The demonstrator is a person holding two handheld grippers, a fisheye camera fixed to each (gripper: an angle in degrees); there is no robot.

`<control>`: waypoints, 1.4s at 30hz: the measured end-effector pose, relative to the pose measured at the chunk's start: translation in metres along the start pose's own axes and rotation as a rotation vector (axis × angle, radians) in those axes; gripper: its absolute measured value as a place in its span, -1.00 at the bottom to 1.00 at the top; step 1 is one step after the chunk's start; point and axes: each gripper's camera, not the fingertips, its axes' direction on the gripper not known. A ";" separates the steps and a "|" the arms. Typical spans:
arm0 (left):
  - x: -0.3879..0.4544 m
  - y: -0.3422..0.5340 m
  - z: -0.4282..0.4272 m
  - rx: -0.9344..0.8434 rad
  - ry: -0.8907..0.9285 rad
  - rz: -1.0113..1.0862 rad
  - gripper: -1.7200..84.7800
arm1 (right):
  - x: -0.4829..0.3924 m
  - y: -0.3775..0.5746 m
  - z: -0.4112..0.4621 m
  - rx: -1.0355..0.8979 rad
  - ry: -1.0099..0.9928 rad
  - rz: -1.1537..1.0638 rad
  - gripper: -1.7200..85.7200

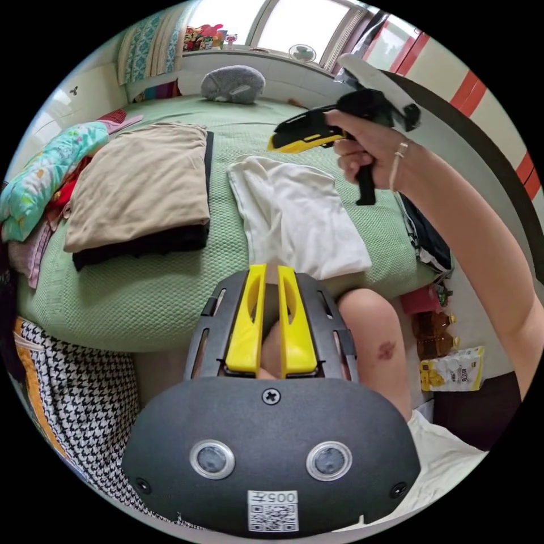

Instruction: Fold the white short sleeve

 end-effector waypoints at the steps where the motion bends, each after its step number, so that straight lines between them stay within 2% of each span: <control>1: 0.001 -0.002 0.001 0.003 -0.001 0.005 -0.84 | -0.002 0.005 -0.002 0.001 0.015 -0.013 -0.80; 4: 0.006 -0.015 0.013 -0.002 0.013 0.018 -0.84 | -0.008 0.031 0.000 -0.026 0.043 -0.055 -0.82; 7: 0.005 -0.022 0.031 -0.008 -0.096 -0.014 -0.88 | -0.009 0.056 0.014 -0.060 0.042 -0.058 -0.81; 9: -0.008 -0.023 0.047 -0.076 -0.151 -0.058 -0.94 | -0.009 0.071 0.034 -0.126 0.053 -0.054 -0.81; 14: -0.028 -0.015 0.039 -0.073 -0.169 -0.130 -0.95 | -0.007 0.092 0.061 -0.226 0.145 -0.102 -0.79; 17: -0.031 -0.012 0.030 -0.038 -0.062 -0.137 -0.92 | -0.002 0.088 0.046 -0.133 0.125 -0.108 -0.75; 22: -0.024 -0.021 0.051 -0.110 0.102 -0.104 -0.69 | 0.019 0.065 0.043 -0.052 0.097 -0.010 -0.68; 24: -0.016 -0.026 0.067 -0.173 0.083 -0.092 -0.65 | 0.033 0.056 0.057 -0.045 0.023 0.052 -0.65; 30: 0.003 -0.039 0.078 -0.217 0.001 -0.078 -0.66 | 0.054 0.048 0.089 -0.040 -0.072 0.205 -0.68; 34: 0.025 -0.046 0.082 -0.239 -0.045 -0.007 -0.74 | 0.030 0.061 0.094 0.017 0.039 0.109 -0.76; 37: 0.045 -0.053 0.086 -0.261 -0.105 0.035 -0.81 | 0.015 0.073 0.088 0.064 0.056 0.108 -0.89; 42: 0.071 -0.054 0.064 -0.220 -0.107 0.057 -0.83 | -0.001 0.093 0.049 0.146 0.051 0.086 -0.94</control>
